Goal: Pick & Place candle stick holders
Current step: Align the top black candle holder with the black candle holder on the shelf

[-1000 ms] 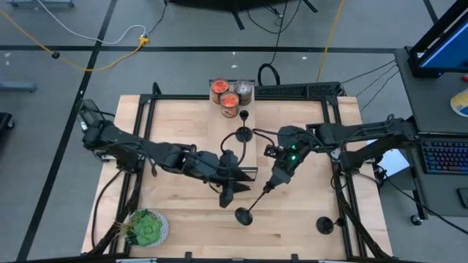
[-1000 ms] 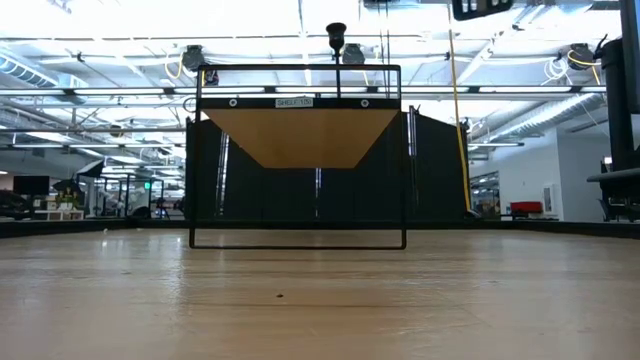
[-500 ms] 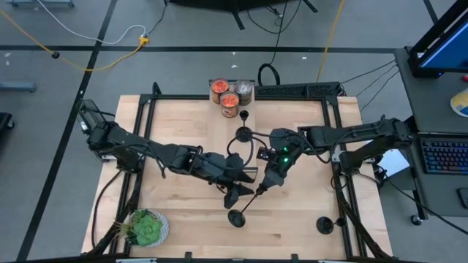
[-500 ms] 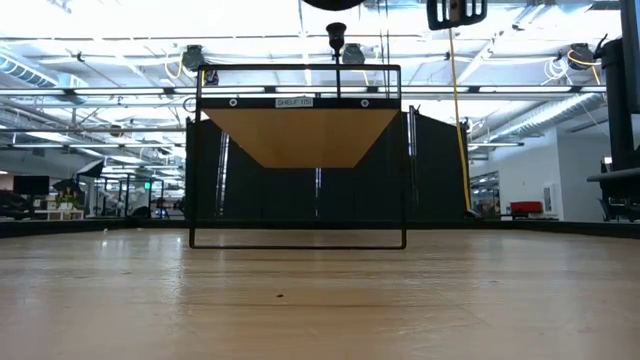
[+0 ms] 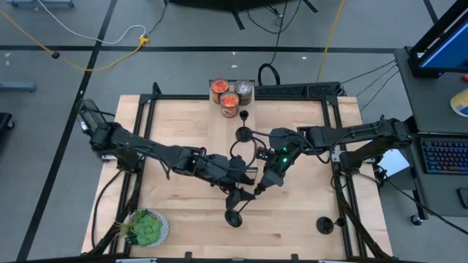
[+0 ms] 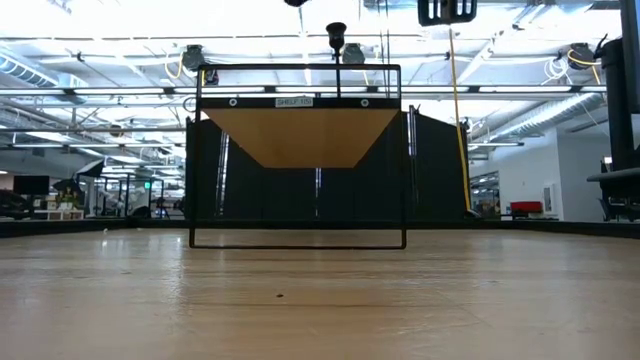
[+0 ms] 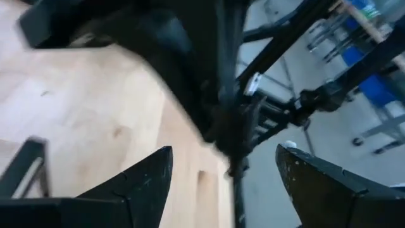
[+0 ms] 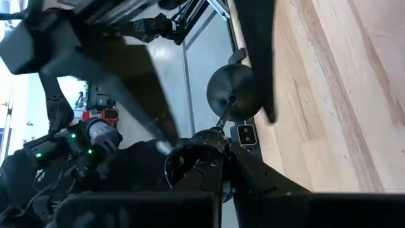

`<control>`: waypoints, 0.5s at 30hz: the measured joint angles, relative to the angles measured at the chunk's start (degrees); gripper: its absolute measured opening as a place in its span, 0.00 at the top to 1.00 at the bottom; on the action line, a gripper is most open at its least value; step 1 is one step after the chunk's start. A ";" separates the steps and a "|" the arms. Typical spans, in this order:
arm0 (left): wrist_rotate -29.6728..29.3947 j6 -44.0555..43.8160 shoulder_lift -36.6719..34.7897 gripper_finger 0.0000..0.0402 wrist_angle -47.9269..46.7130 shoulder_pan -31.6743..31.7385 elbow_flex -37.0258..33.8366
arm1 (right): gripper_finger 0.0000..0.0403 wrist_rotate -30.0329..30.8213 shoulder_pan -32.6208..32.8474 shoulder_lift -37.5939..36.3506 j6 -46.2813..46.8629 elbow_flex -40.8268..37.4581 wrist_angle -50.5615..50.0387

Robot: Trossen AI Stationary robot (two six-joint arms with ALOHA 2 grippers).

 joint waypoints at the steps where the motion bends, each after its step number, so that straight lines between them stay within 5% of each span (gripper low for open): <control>1: 0.62 -0.11 0.67 0.28 1.52 0.07 0.01 | 0.99 0.02 0.00 0.00 -0.19 0.00 -0.06; 15: 3.35 -4.28 3.60 0.32 4.45 1.54 0.04 | 0.99 0.00 0.00 0.00 -0.99 0.00 -0.17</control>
